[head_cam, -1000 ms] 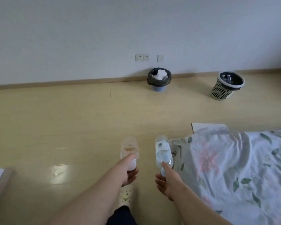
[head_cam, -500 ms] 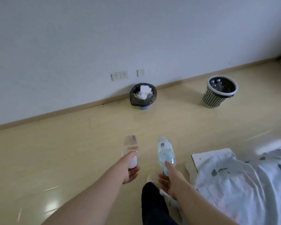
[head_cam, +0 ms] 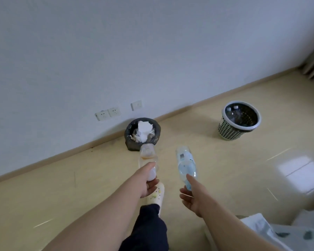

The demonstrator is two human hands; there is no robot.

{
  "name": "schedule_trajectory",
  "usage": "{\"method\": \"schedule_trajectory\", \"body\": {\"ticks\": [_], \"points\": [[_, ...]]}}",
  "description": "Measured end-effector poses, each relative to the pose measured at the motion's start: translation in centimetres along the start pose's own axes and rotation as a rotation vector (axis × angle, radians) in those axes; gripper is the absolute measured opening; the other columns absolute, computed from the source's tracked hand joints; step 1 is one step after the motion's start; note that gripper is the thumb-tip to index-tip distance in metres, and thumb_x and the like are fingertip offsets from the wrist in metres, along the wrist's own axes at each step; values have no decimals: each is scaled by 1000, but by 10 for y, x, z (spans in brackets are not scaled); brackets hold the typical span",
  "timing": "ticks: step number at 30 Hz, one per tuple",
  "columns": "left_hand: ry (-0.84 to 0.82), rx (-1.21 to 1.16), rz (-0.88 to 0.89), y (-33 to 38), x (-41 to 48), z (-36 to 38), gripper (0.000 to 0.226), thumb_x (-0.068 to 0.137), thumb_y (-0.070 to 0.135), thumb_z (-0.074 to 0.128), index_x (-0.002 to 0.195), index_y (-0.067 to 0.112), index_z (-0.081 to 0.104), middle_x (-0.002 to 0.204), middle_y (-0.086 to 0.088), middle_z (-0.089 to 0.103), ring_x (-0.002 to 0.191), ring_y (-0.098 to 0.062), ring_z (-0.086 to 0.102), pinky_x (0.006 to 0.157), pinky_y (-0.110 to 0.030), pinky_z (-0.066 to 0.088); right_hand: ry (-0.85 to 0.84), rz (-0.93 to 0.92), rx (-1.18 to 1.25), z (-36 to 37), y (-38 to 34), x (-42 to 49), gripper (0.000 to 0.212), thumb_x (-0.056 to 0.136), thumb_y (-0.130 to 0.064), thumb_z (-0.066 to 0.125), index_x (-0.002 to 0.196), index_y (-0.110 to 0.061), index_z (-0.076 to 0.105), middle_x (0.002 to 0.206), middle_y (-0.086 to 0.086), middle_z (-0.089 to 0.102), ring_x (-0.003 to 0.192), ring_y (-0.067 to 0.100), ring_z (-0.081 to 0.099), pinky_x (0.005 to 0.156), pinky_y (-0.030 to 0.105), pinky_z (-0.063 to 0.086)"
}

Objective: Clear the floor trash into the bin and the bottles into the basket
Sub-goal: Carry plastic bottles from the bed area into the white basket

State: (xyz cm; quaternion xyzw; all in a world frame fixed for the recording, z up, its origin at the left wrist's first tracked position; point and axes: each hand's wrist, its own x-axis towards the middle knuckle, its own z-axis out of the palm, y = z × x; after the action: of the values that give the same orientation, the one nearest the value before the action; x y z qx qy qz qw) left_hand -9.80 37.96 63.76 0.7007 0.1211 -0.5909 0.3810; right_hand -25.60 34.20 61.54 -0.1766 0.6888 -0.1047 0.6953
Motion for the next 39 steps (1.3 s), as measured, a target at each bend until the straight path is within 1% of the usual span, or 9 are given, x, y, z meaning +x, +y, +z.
{"method": "schedule_trajectory", "body": {"ticks": [5,10,15,20,25,30,33,36,39], "points": [[-58,143,-13,92,57,78,36,82,43,66,90,11,52,75,-4,56,62,-14,56,66,-29,48,83,-41,81,-3,-99,55,35,91,-42,54,97,-7,53,80,8,59,69,19,56,60,29,46],[-136,295,12,179,88,166,33,83,43,64,86,13,50,74,-2,54,61,-11,54,62,-25,46,155,-42,194,-16,-187,90,37,91,-43,54,98,-7,54,81,8,59,69,18,55,57,28,45],[-217,445,19,227,98,244,31,84,42,64,81,15,48,74,-1,53,61,-11,53,65,-24,44,180,16,347,-33,-238,116,39,91,-42,54,104,-5,53,78,8,58,65,18,53,55,28,42],[-259,595,45,252,111,312,30,85,44,61,82,16,51,71,-1,53,59,-10,53,62,-23,43,205,44,399,-69,-290,142,32,90,-40,57,91,-9,50,83,11,59,69,22,56,54,30,43],[-266,752,86,267,131,398,31,84,46,61,85,17,51,69,1,53,59,-8,53,62,-22,44,188,31,367,-133,-352,182,39,90,-43,55,104,-7,52,83,9,59,70,20,56,56,29,43],[-262,795,58,269,138,496,33,84,48,60,93,18,52,70,2,53,59,-7,53,62,-21,44,195,91,298,-213,-407,213,41,92,-45,51,109,-7,50,83,8,58,69,18,54,61,28,45],[-235,806,55,271,151,544,38,84,48,60,103,16,52,76,1,55,61,-7,54,62,-21,45,216,99,260,-251,-437,234,40,92,-46,50,103,-8,52,82,7,58,69,17,54,62,27,45],[-231,817,-16,273,170,587,44,84,49,59,111,15,52,82,1,56,63,-7,56,65,-22,48,248,150,209,-281,-468,263,38,92,-47,49,90,-9,53,80,6,58,68,16,54,63,27,46],[-194,853,-50,275,189,610,45,83,50,58,110,14,55,83,0,58,64,-9,57,78,-28,52,253,181,189,-291,-488,280,37,92,-46,50,87,-10,53,81,6,58,68,17,55,63,27,46]]}}
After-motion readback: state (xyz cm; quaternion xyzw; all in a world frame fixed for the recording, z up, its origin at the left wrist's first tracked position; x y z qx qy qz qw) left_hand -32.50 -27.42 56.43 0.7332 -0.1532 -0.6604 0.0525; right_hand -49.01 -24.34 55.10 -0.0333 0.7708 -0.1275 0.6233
